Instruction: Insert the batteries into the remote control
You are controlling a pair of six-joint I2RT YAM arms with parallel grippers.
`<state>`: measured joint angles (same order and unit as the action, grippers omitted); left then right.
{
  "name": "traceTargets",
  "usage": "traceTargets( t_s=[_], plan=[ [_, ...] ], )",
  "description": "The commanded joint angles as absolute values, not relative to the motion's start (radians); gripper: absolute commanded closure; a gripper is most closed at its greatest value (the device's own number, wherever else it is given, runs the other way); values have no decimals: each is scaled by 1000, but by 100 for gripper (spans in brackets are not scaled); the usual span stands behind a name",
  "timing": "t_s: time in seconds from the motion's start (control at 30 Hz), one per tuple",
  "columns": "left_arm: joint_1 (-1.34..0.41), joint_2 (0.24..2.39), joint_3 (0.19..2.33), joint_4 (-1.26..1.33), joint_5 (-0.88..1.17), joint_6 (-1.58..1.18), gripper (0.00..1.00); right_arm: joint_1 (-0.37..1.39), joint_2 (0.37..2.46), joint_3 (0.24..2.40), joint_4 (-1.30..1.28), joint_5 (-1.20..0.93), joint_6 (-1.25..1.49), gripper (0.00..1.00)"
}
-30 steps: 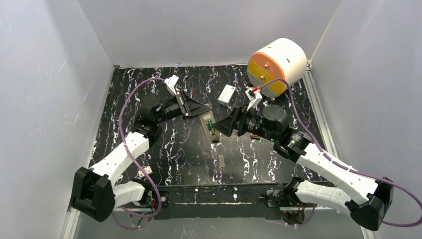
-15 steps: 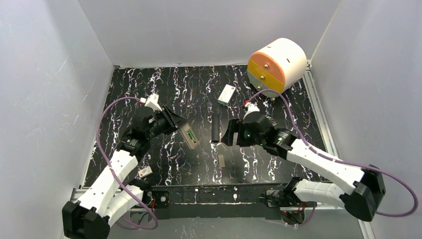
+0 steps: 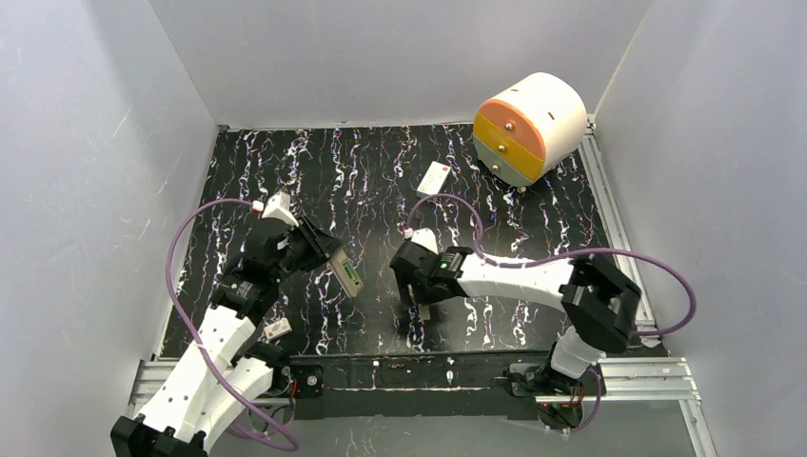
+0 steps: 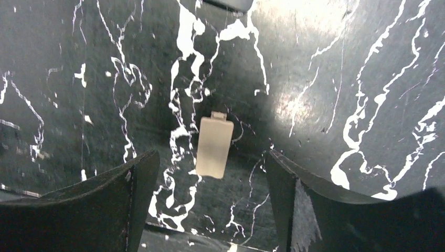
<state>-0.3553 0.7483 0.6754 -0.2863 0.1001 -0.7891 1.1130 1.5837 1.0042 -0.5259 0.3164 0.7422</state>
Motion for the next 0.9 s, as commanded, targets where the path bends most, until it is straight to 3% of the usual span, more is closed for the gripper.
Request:
traceTargets(
  t_s=[0.0,0.13,0.43,0.67,0.87],
  plan=[
    [-351,711,654,-308,76,-763,100,1136,1678,1146,-660,486,813,21],
    [-351,697,645,-315,65,-755,100,1146,1744,1175,-693,472,843,31],
    [-351,663,635,-338,52,-744,100,1146,1753,1117,-635,395,932,44],
    [-350,623,650,-387,46,-737,100,1140,1752,1085,-639,413,1028,47],
    [-350,544,628,-427,55,-744,100,1105,1752,1067,-665,437,1161,66]
  ],
)
